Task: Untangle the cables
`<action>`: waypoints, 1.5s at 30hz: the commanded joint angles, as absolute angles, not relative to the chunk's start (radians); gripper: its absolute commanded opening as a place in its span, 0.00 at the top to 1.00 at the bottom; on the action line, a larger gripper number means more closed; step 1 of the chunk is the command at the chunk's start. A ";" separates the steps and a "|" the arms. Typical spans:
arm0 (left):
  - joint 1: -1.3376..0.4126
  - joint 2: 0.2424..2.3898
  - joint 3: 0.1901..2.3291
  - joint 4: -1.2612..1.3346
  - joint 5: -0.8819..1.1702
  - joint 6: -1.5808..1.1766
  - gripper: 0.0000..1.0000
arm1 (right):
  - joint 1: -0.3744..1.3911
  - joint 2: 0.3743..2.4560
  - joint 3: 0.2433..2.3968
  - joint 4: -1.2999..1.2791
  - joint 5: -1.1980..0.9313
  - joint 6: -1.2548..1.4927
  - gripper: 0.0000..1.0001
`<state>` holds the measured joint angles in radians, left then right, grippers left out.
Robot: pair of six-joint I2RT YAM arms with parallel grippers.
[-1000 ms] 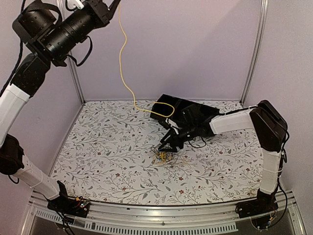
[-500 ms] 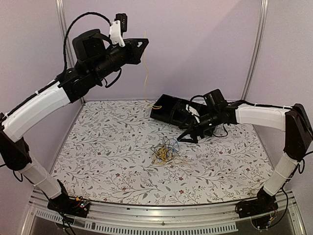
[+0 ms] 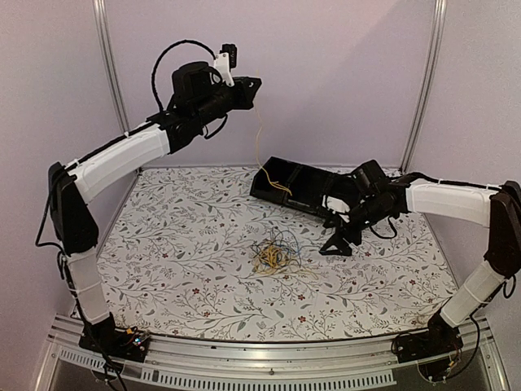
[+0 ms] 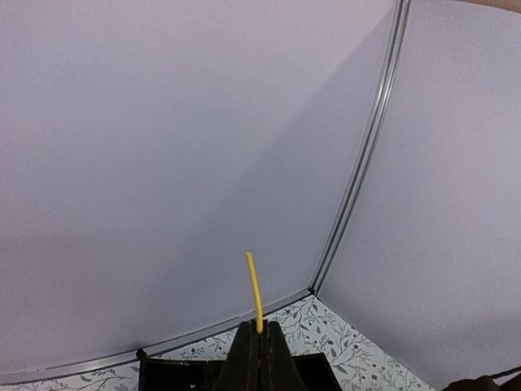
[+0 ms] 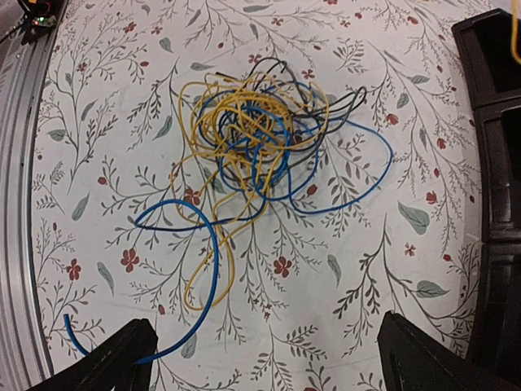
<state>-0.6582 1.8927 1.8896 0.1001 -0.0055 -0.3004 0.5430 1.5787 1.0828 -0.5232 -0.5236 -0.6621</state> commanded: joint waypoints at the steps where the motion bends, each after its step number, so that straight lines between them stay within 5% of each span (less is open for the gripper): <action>1: -0.635 1.986 2.015 0.146 0.028 -0.304 1.00 | 0.541 1.576 1.024 -0.648 -0.440 -0.795 0.01; 20: -0.530 2.425 2.353 0.224 0.002 -0.360 1.00 | 0.536 1.505 0.899 -0.531 -0.475 -0.723 0.01; 45: -0.602 2.716 2.331 0.263 -0.048 -0.327 1.00 | 0.535 1.628 0.975 -0.580 -0.550 -0.707 0.01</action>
